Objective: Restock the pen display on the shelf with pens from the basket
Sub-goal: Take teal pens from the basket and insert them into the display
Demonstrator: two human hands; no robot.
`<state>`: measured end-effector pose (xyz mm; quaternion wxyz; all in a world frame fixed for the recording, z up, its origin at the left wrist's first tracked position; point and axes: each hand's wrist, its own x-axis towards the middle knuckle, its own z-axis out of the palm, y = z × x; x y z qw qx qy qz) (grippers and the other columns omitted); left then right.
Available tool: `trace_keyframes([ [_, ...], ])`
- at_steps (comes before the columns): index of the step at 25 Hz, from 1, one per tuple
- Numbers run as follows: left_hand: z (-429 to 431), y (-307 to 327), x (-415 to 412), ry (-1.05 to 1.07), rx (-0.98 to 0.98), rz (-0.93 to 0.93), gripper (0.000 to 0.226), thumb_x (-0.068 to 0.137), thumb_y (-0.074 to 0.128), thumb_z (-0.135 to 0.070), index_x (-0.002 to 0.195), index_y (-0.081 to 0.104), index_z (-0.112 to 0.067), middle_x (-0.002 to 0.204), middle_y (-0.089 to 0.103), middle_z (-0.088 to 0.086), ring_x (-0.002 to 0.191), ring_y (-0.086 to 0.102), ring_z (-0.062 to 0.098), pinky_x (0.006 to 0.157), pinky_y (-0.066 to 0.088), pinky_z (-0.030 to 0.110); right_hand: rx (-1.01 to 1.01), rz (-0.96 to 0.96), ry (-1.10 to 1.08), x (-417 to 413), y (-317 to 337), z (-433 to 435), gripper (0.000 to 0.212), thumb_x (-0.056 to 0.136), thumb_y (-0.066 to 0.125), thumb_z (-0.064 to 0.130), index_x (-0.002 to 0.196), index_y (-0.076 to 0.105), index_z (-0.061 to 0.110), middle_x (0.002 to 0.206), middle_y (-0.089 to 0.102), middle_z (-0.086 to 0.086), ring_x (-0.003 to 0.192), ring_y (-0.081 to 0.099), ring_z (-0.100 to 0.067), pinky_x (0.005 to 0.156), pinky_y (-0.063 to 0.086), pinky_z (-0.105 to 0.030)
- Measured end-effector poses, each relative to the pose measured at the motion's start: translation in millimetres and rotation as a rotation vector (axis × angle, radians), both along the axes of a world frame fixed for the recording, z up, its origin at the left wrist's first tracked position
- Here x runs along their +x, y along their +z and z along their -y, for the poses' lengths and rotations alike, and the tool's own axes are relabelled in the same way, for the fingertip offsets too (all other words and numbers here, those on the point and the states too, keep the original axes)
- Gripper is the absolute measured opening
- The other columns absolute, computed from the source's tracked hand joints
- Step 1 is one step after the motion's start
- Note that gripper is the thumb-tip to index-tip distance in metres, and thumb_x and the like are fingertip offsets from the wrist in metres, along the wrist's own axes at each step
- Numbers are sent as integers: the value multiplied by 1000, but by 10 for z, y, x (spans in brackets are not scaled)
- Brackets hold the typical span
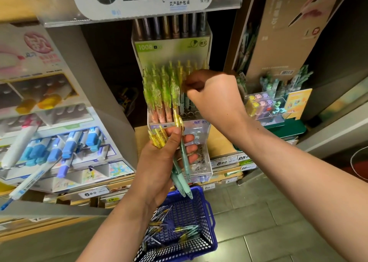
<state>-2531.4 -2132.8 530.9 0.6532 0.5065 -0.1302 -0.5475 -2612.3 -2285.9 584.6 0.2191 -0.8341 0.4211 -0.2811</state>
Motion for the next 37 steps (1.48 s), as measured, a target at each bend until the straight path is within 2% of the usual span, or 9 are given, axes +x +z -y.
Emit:
trace_keyframes([
  [3,0,20,-18,-11,3,35,32,96,64,-31,120,68,-10,109,77,14,91,77,25,71,61,33,53,-78,-39,-60,-18,-71,19,93,67,35,80,72,21,63,67,8,61,62,-5,55,40,-4],
  [6,14,43,-17,-29,-8,98,25,98,62,-33,109,76,-15,108,78,11,88,76,23,71,61,32,353,18,23,-239,-61,-226,31,90,69,50,74,73,23,66,71,13,63,63,6,58,45,-10],
  [10,28,47,-34,-55,-14,177,25,99,60,-36,101,79,-20,102,78,11,85,76,23,70,60,29,805,147,177,-391,-113,-370,11,90,74,34,89,80,25,72,75,8,64,69,2,56,49,-11],
  [14,28,-11,-51,-66,20,123,34,97,60,-41,107,76,-13,100,78,14,81,76,25,67,61,29,715,329,67,-407,-62,-285,7,92,73,24,88,79,21,79,77,2,72,71,-9,76,61,-31],
  [18,12,-71,-52,-38,88,-14,30,93,68,-39,106,60,-13,76,62,5,52,51,11,43,44,21,480,457,-93,-382,126,-20,9,87,68,17,82,75,17,78,78,-1,81,76,-21,86,60,-47],
  [22,23,-101,-39,3,144,-151,20,98,62,-17,110,46,-14,76,53,6,45,39,10,37,32,21,282,520,-108,-277,198,106,19,85,68,27,101,77,23,90,78,4,87,75,-17,85,60,-43],
  [26,22,-94,-38,27,154,-158,25,94,50,-3,110,39,-19,82,53,10,45,40,11,36,31,21,195,545,-52,-161,125,121,8,87,71,28,94,75,29,86,77,8,83,74,-12,82,61,-42],
  [33,16,-90,-38,7,73,-147,10,103,57,-17,110,52,-12,86,62,12,58,54,17,45,43,27,114,384,-46,-120,29,109,12,89,73,26,101,77,25,87,76,9,80,71,-5,73,61,-32],
  [37,-1,-104,-23,-11,47,-90,17,102,58,-19,108,62,-4,85,64,9,63,59,16,52,51,28,35,151,-26,-141,-40,40,12,89,71,23,99,78,21,81,76,6,76,71,-9,77,57,-30],
])
